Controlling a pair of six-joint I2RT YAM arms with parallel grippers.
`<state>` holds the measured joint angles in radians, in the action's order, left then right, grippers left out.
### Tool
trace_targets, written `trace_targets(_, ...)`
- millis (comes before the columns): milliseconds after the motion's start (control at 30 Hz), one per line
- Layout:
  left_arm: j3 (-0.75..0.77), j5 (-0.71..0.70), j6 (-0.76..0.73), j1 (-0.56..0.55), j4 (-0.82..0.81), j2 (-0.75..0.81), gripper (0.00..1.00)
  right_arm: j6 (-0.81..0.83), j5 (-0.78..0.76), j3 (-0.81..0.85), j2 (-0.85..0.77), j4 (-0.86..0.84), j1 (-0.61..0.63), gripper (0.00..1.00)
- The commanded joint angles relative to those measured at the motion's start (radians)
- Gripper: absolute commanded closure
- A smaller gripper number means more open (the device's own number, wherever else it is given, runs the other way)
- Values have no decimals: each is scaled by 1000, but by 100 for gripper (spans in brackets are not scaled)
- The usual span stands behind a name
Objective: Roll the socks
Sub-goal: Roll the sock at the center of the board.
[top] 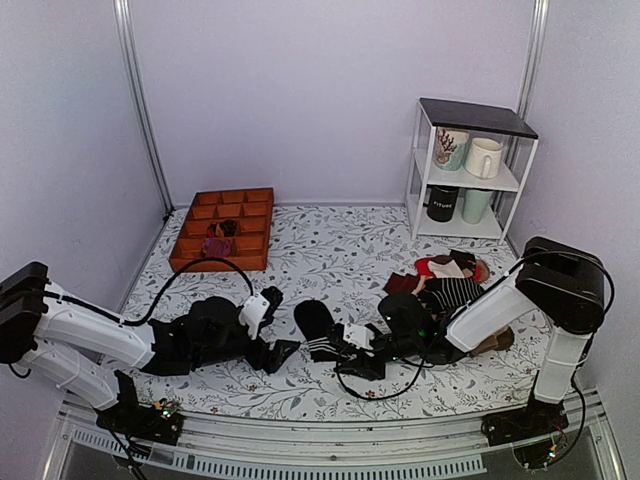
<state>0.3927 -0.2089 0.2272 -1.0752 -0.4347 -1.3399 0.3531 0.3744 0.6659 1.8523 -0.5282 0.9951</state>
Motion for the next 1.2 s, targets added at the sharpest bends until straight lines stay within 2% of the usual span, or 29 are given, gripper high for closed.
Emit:
trace_targets(0, 10, 21, -17, -13, -27, -10, 10, -30, -104, 3, 55, 46, 21, 63)
trace_targets(167, 7, 47, -31, -13, -26, -2, 10, -90, -151, 12, 67, 125, 47, 86)
trace_targets(333, -31, 110, -71, -14, -84, 12, 9, -179, -55, 62, 55, 277, 48, 98)
trace_targets(600, -83, 187, -171, -13, -208, -2, 14, -340, 190, 201, 64, 582, -8, 100)
trace_targets(767, -73, 267, -229, -14, -272, -80, 17, -447, 238, 239, 107, 664, -67, 100)
trace_targets(900, -42, 370, -265, -14, -324, -168, 29, -490, 233, 291, 144, 733, -86, 100)
trace_targets(1033, -75, 380, -275, -21, -459, -206, 28, -509, 231, 369, 190, 836, -86, 100)
trace_targets(1167, -68, 383, -312, -22, -471, -220, 27, -524, 238, 421, 232, 928, -93, 99)
